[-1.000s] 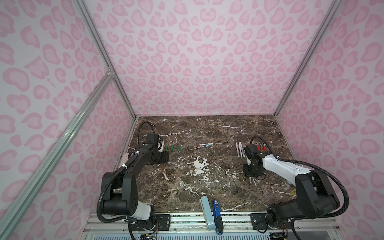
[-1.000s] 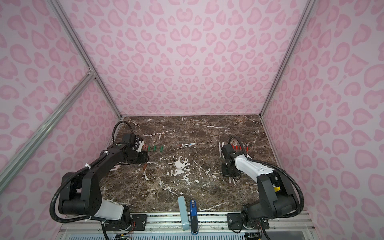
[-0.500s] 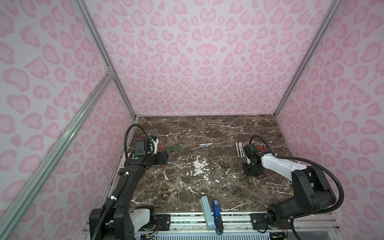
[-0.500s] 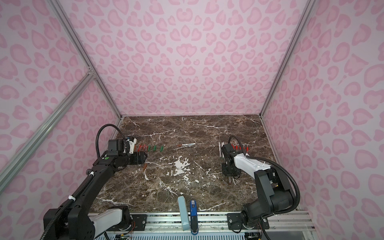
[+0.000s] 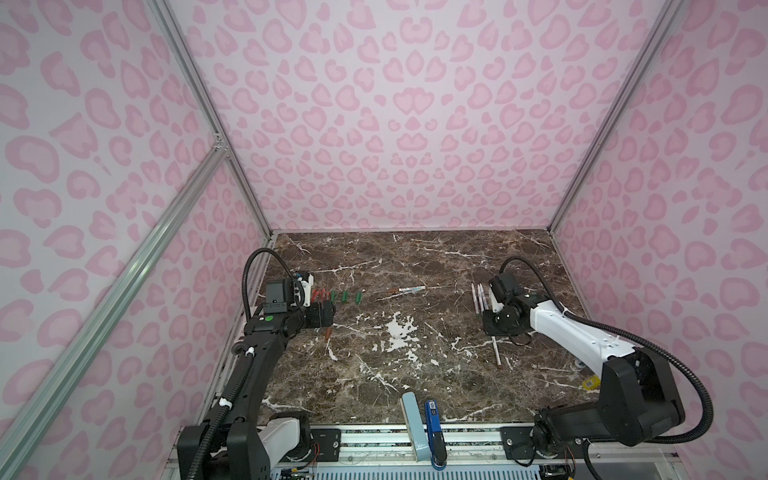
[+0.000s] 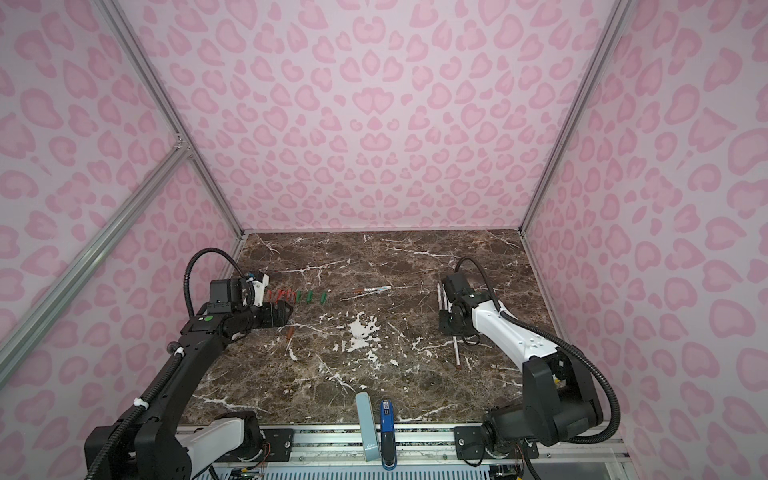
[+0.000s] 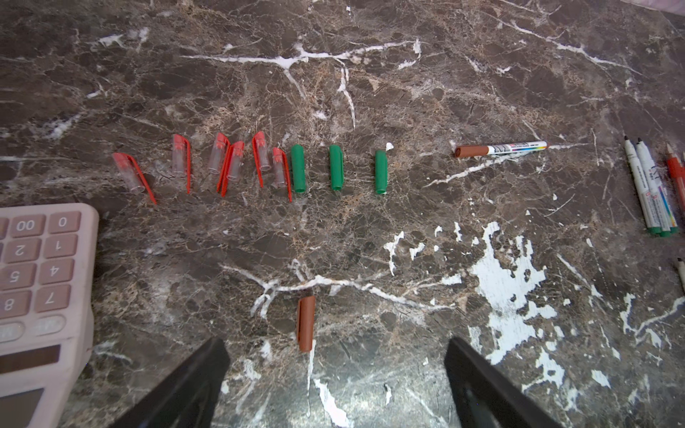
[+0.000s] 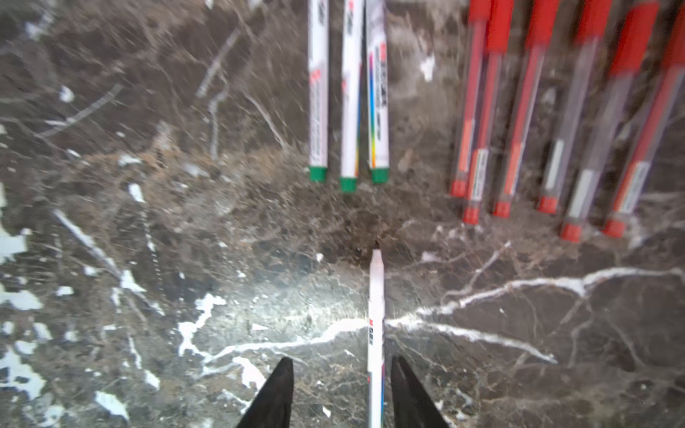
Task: Open the pen caps
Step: 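Lower the brown cap near the cap row with left gripper while right places marker, then move the open right gripper to the second brown-capped white marker, then close the right gripper on the brown-capped marker and lift it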
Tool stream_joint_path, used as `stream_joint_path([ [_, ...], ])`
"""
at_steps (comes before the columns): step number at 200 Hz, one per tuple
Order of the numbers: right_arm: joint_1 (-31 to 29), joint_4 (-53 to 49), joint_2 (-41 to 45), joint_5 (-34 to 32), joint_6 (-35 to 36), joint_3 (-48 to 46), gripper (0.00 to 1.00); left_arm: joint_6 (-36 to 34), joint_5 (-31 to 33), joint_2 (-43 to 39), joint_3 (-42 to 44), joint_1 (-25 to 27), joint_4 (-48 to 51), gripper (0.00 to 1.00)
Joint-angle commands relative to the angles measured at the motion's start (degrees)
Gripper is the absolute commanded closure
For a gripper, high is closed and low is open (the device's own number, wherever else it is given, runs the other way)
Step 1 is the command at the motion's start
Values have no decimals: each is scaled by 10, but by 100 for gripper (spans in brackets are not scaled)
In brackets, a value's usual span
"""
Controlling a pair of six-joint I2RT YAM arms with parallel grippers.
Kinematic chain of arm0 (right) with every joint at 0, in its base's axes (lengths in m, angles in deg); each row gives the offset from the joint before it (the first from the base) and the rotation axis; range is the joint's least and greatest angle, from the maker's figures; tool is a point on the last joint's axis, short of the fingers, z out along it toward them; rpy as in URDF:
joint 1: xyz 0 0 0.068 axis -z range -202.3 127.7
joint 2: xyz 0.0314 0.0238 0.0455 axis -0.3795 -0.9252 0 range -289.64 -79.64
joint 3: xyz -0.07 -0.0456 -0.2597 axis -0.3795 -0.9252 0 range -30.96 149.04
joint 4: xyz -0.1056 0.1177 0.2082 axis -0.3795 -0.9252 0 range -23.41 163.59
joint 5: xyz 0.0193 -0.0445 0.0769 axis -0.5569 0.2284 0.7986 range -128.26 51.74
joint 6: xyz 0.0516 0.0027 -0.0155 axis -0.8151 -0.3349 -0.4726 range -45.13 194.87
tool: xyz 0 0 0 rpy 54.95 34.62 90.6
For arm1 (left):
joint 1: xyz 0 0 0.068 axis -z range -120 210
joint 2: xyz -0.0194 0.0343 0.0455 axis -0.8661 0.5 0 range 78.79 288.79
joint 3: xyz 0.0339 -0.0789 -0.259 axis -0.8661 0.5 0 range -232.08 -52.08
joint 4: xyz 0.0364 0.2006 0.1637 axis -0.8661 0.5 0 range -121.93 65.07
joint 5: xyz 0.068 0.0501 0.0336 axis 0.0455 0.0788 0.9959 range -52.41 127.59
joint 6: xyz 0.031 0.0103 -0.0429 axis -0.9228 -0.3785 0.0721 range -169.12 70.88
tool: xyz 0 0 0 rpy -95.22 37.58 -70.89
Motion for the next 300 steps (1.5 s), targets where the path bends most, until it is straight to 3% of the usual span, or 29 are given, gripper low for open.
stream_joint_path([
  [1,-19,8,-19,10,22,40,48,-7,-6,-10,-4,-4,-10,5],
  [62,-66,24,-237,93,74,294,41,-25,-27,-48,12,-12,-6,0],
  [95,-80,7,-380,139,73,481,42,-23,-32,-64,10,-18,-2,0],
  [133,-85,-61,-556,188,66,708,45,-26,-38,-72,10,-20,4,0],
  [167,-88,-109,-660,228,47,830,47,-29,-43,-72,12,-20,2,0],
  [205,-102,-99,-657,232,55,792,48,-27,-47,-66,13,-20,-4,0],
  [239,-102,-35,-605,238,52,669,49,-26,-49,-57,14,-20,-14,0],
  [300,-106,-7,-540,245,67,549,49,-31,-46,-52,11,-21,-10,0],
])
